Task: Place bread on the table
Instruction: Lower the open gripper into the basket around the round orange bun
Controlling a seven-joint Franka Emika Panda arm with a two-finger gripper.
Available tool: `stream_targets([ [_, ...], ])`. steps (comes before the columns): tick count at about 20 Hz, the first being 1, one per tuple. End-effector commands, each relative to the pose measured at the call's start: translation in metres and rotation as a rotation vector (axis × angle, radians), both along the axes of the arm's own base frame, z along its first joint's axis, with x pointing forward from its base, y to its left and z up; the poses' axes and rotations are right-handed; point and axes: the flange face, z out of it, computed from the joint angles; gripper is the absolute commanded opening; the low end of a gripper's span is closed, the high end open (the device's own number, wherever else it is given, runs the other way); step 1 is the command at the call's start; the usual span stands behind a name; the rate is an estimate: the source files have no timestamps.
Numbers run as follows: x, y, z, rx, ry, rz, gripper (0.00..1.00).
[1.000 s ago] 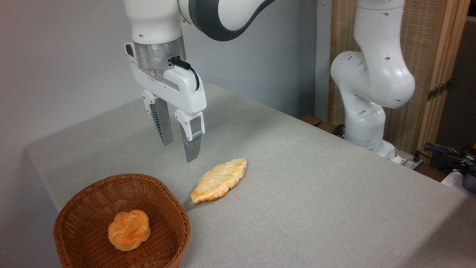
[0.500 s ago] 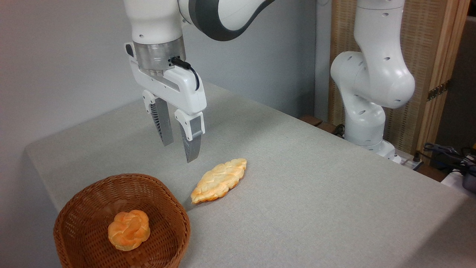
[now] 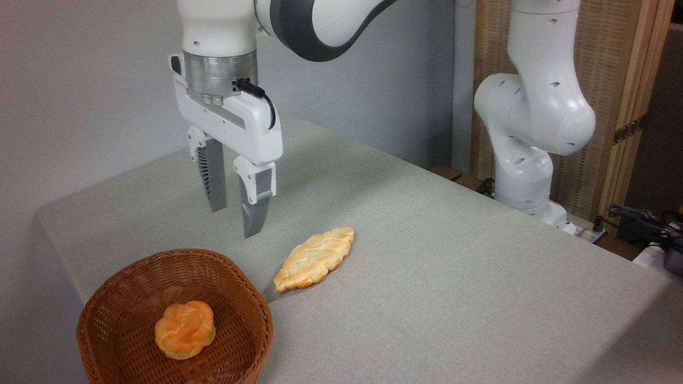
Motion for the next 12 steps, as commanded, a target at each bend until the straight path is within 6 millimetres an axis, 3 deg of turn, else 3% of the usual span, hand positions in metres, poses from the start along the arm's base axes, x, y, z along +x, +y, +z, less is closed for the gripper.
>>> stream_targets([
  [1,0.017,0.018,-0.001,0.006,-0.078,0.025,1.0],
  [6,0.033,0.018,-0.022,0.005,-0.104,0.037,1.0],
  [12,0.061,0.023,-0.071,0.007,-0.132,0.061,1.0],
])
